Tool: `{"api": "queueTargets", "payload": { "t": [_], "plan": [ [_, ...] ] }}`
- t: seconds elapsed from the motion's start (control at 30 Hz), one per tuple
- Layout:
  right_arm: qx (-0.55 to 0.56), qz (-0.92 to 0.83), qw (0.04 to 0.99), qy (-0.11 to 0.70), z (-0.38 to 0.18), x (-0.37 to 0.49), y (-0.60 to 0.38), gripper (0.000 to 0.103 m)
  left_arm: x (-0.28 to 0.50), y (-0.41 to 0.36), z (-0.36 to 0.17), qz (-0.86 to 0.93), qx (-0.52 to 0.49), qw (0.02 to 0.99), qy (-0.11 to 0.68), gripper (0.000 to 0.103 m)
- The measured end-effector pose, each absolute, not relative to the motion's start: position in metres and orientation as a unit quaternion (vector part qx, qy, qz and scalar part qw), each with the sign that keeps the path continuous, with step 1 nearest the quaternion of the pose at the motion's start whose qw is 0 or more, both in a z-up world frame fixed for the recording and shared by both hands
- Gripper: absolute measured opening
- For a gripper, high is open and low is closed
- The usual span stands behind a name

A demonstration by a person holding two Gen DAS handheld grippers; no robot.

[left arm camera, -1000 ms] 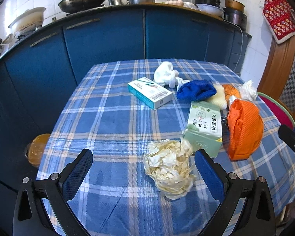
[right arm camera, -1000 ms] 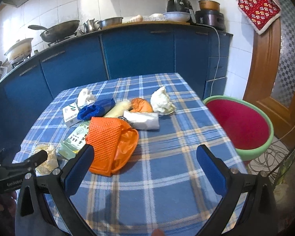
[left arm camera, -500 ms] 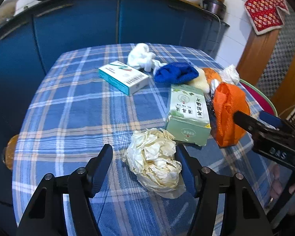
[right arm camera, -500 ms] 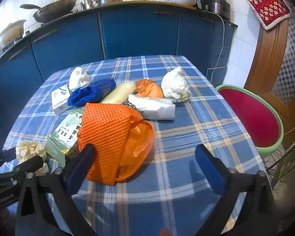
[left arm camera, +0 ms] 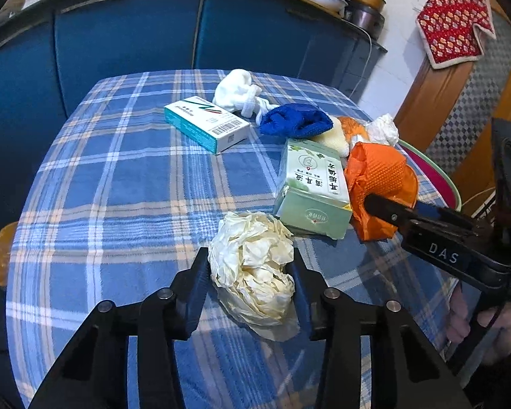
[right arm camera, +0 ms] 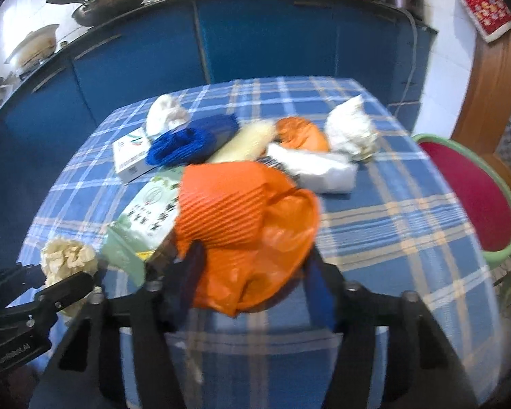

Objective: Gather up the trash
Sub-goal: 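Grasp crumpled white paper with left tool while right tool grasps orange mesh bag, then carry paper with left tool while right tool carries orange bag to red bucket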

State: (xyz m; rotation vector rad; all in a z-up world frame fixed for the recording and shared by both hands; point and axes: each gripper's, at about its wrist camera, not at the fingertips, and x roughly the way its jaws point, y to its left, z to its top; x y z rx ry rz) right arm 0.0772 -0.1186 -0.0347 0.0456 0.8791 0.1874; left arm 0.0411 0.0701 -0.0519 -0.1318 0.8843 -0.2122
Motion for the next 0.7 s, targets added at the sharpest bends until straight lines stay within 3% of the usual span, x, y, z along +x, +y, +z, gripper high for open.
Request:
{"api": "queueTargets", "payload": {
  "t": [0.2, 0.33, 0.7],
  "plan": [
    [0.032, 0.115, 0.899, 0.421, -0.034, 0.070, -0.116, 0.016, 0.032, 0.074, -0.046, -0.090, -0.077, 0.901, 0.418, 0.042],
    [0.031, 0.125, 0.906, 0.403, -0.022, 0.061, -0.118, 0.011, 0.024, 0.074, -0.036, -0.083, -0.077, 0.908, 0.402, 0.042],
    [0.019, 0.141, 0.925, 0.352, 0.016, 0.037, -0.131, 0.010, 0.020, 0.058, -0.005, -0.089, -0.068, 0.922, 0.370, 0.042]
  ]
}}
